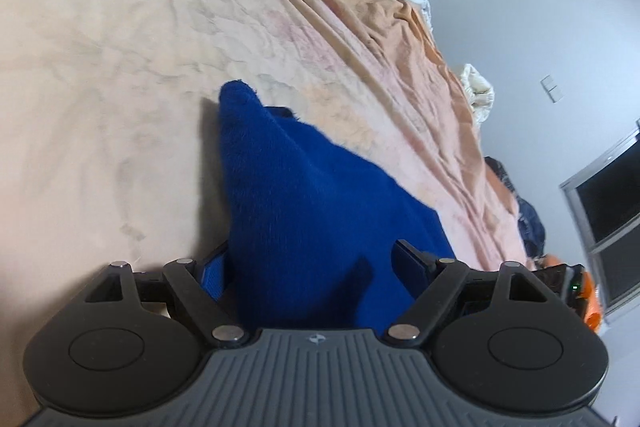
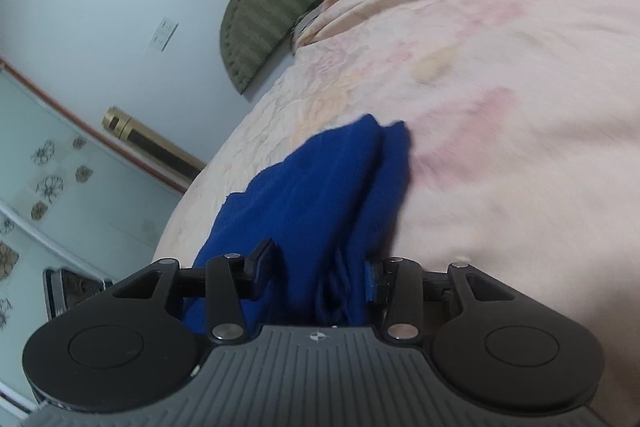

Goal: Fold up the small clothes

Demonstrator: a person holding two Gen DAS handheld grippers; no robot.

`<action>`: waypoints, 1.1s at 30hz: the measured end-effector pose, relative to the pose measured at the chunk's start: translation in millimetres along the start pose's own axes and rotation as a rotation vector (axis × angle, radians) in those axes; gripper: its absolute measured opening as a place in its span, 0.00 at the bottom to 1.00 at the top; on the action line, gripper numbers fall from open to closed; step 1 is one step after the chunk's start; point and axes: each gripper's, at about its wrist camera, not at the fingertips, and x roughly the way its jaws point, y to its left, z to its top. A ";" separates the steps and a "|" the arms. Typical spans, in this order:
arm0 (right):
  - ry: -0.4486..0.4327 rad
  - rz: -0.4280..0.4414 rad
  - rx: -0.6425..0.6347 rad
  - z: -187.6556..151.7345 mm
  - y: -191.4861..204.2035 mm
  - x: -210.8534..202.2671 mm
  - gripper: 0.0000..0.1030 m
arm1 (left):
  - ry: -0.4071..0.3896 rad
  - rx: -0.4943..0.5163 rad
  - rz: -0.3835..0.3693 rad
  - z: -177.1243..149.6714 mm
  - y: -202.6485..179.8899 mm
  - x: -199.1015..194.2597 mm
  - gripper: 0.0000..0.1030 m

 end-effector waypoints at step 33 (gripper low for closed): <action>-0.068 0.095 -0.351 -14.7 179.1 -54.0 0.21 | -0.210 0.288 0.101 -23.4 -58.0 -144.6 0.28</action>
